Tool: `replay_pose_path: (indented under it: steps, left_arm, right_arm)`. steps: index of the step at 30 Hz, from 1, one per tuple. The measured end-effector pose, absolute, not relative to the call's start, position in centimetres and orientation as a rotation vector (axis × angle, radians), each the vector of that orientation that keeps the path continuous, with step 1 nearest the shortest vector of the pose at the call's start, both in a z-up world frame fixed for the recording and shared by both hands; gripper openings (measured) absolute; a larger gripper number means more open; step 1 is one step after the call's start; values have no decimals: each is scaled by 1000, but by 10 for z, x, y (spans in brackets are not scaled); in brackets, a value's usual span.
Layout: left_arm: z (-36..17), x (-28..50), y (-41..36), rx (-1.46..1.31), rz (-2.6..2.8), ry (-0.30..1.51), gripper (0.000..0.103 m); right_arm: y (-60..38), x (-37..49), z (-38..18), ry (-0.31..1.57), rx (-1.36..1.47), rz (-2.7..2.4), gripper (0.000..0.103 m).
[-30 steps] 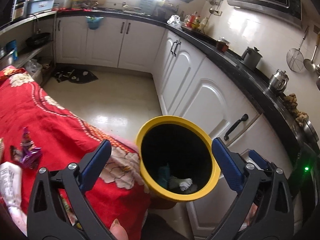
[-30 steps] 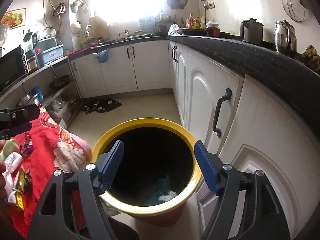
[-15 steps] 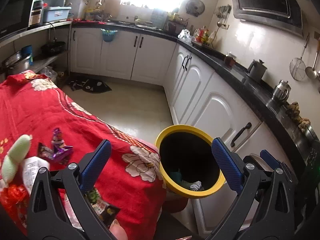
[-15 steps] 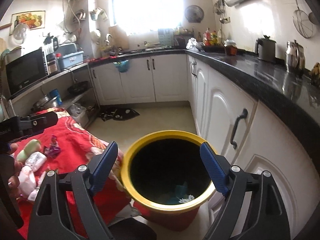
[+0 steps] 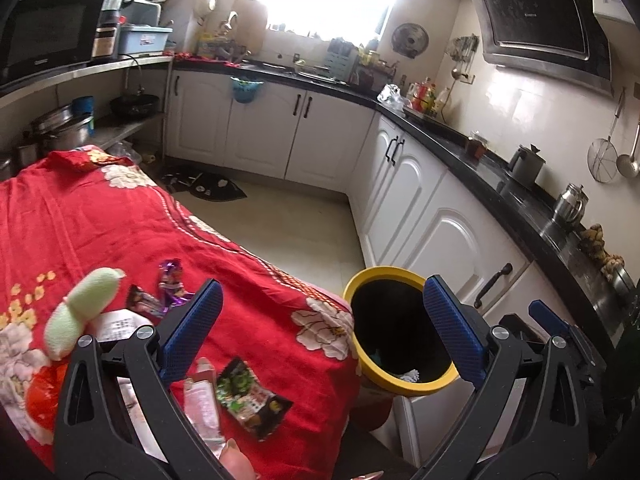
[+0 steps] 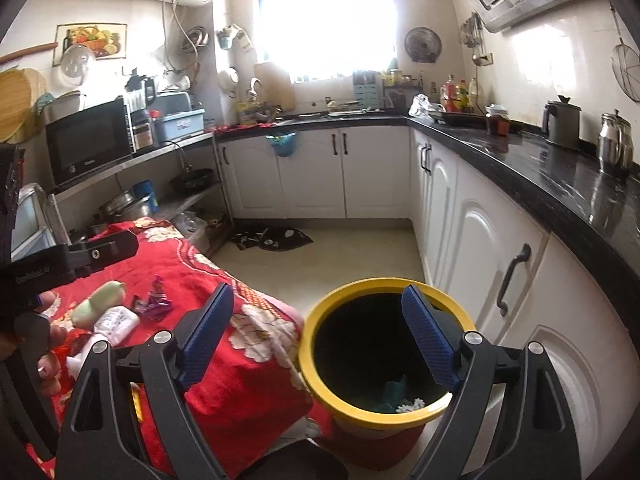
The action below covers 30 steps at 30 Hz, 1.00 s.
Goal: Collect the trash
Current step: 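Move both tools back toward the trash on the red bedspread, then grasp the green mesh scrubber with the left tool while the right tool grasps the white plastic bag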
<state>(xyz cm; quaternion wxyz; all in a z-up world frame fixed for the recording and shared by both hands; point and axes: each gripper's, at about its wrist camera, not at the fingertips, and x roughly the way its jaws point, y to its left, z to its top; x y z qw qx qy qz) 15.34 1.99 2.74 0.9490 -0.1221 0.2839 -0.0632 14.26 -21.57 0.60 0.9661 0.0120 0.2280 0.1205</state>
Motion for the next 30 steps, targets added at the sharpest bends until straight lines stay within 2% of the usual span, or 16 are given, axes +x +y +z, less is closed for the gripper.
replay_pose_path:
  steps: [13, 30]
  left_arm:
    - [35, 127, 54, -242, -59, 540, 92]
    - [34, 99, 142, -262, 127, 536, 92]
  right_arm:
    - [-174, 129, 18, 449, 17, 360, 85]
    - [-98, 109, 5, 551, -4, 590, 85]
